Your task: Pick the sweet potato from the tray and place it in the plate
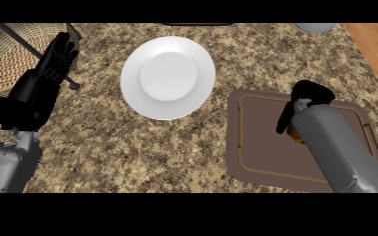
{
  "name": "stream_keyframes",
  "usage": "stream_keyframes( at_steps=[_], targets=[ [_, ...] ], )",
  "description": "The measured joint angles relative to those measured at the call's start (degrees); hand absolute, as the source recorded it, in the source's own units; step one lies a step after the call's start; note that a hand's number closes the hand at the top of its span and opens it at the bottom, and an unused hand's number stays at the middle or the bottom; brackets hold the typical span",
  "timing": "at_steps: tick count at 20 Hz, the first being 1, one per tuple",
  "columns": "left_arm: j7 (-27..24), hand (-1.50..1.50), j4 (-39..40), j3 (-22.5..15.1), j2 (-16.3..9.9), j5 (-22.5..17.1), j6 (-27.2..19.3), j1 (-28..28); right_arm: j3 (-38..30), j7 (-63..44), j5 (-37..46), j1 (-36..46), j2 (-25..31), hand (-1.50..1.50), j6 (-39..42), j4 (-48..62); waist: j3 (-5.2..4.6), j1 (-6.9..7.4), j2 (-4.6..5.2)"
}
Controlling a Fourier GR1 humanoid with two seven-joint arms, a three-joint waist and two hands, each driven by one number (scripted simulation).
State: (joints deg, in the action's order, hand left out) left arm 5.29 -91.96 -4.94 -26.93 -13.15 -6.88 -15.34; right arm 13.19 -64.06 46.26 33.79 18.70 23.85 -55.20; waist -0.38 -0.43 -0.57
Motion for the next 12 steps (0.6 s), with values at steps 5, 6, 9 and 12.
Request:
stream_keyframes(
  at_steps=[5, 6, 9, 12],
  targets=[
    [-0.85, 0.0, 0.17, 0.19, 0.64, 0.38, 0.64, 0.65, -1.53, 0.66, 1.58, -1.43, 0.8, 1.5, 0.31, 0.76, -0.27, 0.3, -0.17],
    [-0.61, 0.0, 0.0, 0.22, 0.81, 0.69, 0.64, 0.53, -1.67, 1.07, 1.98, -2.15, 0.71, 1.5, 0.08, -0.09, -0.32, 0.31, -0.24],
    [-1.2, 0.0, 0.24, 0.42, 1.28, 1.09, 1.24, 0.75, -0.08, 3.45, 5.19, -2.83, 1.37, 1.5, -0.74, -1.98, -0.3, 0.53, -0.22],
    [-0.93, 0.0, 0.01, 0.57, 1.7, 1.38, 1.41, 1.13, 1.56, 5.52, 8.68, -3.67, 2.5, 1.5, -1.84, -3.02, -0.28, 0.67, -0.24]
  ],
)
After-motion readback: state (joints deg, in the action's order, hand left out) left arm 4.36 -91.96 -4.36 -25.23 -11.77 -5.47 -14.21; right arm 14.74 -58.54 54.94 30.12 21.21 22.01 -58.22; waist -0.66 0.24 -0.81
